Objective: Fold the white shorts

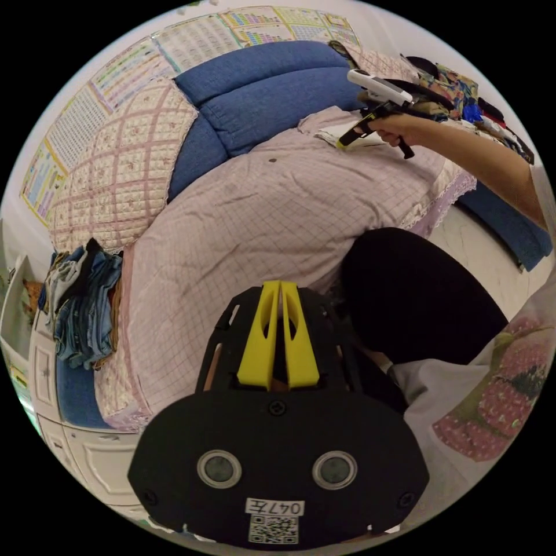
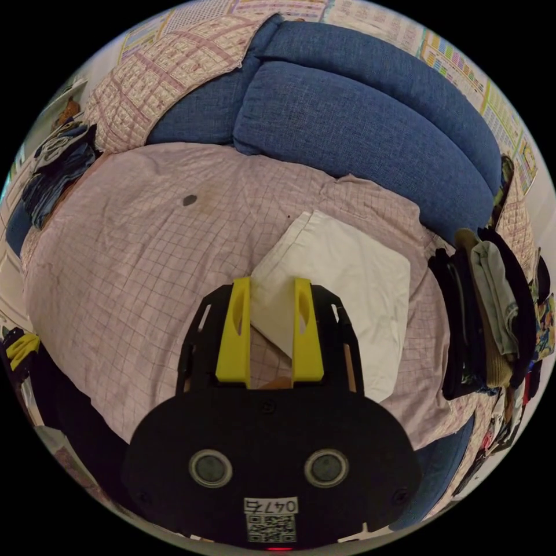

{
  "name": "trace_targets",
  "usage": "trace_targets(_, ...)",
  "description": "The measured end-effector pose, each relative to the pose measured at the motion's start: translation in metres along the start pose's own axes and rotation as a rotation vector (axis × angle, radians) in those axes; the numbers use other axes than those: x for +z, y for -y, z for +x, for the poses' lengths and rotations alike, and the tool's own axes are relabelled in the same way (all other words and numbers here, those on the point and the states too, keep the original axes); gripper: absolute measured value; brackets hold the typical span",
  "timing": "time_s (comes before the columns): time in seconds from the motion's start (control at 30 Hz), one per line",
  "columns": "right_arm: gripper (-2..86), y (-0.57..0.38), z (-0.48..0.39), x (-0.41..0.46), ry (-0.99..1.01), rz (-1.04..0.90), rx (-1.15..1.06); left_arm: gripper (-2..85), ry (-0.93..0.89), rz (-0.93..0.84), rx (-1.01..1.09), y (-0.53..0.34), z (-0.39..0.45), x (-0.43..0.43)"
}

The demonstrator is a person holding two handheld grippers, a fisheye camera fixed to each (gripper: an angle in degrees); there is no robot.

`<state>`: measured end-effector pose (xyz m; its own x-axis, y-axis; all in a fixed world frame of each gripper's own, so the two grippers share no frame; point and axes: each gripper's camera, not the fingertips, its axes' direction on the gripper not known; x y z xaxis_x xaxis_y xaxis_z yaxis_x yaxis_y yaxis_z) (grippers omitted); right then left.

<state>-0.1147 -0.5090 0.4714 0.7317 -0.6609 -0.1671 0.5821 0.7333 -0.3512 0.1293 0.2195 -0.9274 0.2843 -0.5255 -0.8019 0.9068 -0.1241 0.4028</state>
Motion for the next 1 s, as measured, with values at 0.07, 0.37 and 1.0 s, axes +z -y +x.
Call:
trace_targets(0.07, 7.2, 0.002, 0.010, -0.008, 0.020, 0.004, 0.013, -0.9, -0.048, -0.015, 0.001, 0.007, -0.001, -0.003)
trace_targets(0.37, 6.5, -0.001, 0.049, -0.028, 0.088, -0.007, 0.026, -1.0, -0.108, -0.081, -0.013, 0.051, -0.024, -0.030)
trace_targets(1.0, 0.1, -0.071, 0.134, -0.180, 0.256, 0.431, 0.213, -1.0, -0.232, -0.080, -0.076, 0.168, -0.097, -0.153)
